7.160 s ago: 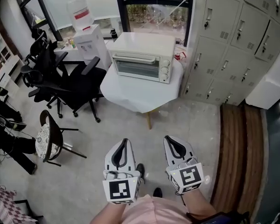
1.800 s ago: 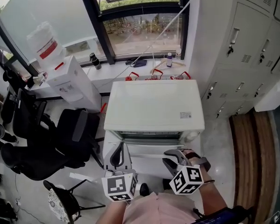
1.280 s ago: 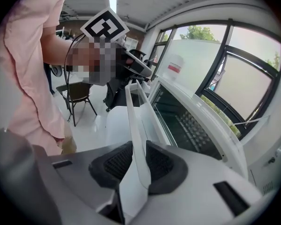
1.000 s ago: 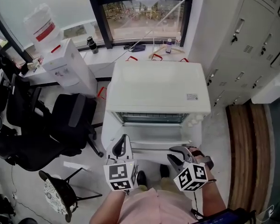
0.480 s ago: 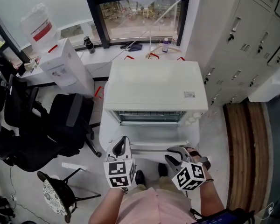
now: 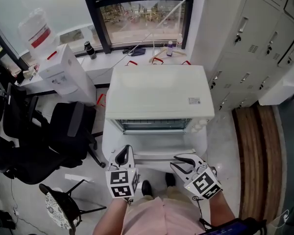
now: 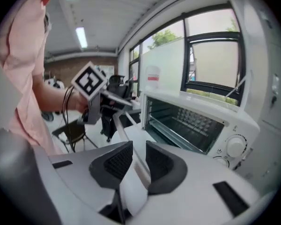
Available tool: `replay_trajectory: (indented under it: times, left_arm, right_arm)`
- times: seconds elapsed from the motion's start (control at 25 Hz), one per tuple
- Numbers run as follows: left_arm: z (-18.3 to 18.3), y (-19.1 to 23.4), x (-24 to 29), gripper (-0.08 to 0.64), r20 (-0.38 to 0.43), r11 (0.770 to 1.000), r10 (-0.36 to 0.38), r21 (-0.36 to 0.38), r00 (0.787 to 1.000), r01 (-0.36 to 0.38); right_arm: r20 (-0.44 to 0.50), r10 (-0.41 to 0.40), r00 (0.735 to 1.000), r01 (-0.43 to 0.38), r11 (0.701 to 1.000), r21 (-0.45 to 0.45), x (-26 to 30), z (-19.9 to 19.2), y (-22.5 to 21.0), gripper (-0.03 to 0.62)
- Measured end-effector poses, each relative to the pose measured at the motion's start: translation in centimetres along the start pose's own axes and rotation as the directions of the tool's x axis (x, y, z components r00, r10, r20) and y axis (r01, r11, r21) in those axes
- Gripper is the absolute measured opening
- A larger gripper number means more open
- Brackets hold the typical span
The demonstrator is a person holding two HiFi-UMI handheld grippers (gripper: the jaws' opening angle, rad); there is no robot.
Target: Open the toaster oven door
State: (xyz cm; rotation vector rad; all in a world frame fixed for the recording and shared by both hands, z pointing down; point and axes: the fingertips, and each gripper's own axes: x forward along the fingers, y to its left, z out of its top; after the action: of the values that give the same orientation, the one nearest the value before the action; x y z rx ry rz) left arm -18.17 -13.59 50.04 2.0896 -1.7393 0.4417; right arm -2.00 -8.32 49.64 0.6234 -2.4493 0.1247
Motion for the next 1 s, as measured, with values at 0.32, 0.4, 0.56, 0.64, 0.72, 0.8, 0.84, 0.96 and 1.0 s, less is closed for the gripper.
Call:
replay_trajectory:
  times: [0.32, 0.4, 0.56, 0.64, 0.72, 0.8, 0.84, 0.96, 1.0]
  left_arm:
    - [0.1, 0.0, -0.1, 0.012, 0.003, 1.0, 0.003, 0.014, 1.0, -0.003]
    - [0.1, 0.0, -0.1, 0.012, 0.004, 1.0, 0.0, 0.016, 1.0, 0.0]
    - [0.1, 0.0, -0.1, 0.012, 0.003, 1.0, -0.004, 0.017, 1.0, 0.004]
    - [0.0, -0.1, -0.2, 0.012, 0.006, 1.0, -0.005, 0.015, 1.0, 0.005]
    - [-0.1, -0.1, -0.4, 0.012, 0.008, 1.0, -0.004, 0.016, 1.0, 0.004]
    - [-0.1, 0.0, -0.5, 0.012, 0.01, 1.0, -0.001, 0.018, 1.0, 0.001]
    - [-0.2, 0.0, -0.6, 0.012, 0.011, 1.0, -0.001, 0.02, 1.0, 0.0]
    - [-0.4, 0.1, -0.8, 0.012, 0.012, 1.0, 0.0, 0.026, 1.0, 0.0]
    - [-0.5, 0.1, -0.9, 0.012, 0.011, 1.0, 0.0, 0.028, 1.0, 0.0]
  right_arm:
    - [-0.014, -0.287, 0.958, 0.282, 0.93, 0.235, -1.2, 0.2, -6.2, 0.0]
    - [-0.032, -0.302, 0.953, 0.301, 0.926, 0.226, -0.9, 0.0, -6.3, 0.0]
    - [-0.037, -0.309, 0.95, 0.309, 0.924, 0.227, -0.7, -0.2, -6.3, 0.0]
    - [-0.036, -0.309, 0.95, 0.309, 0.924, 0.225, -0.7, -0.3, -6.3, 0.0]
    - [-0.035, -0.311, 0.95, 0.311, 0.923, 0.228, -0.9, -0.4, -6.2, 0.0]
    - [-0.036, -0.314, 0.949, 0.314, 0.92, 0.233, -1.0, -0.5, -6.2, 0.0]
    - [-0.036, -0.316, 0.948, 0.315, 0.919, 0.235, -1.0, -0.6, -6.1, 0.0]
    - [-0.039, -0.318, 0.947, 0.318, 0.917, 0.242, -1.0, -0.7, -5.9, 0.0]
    - [-0.038, -0.319, 0.947, 0.319, 0.916, 0.243, -0.9, -0.8, -5.8, 0.0]
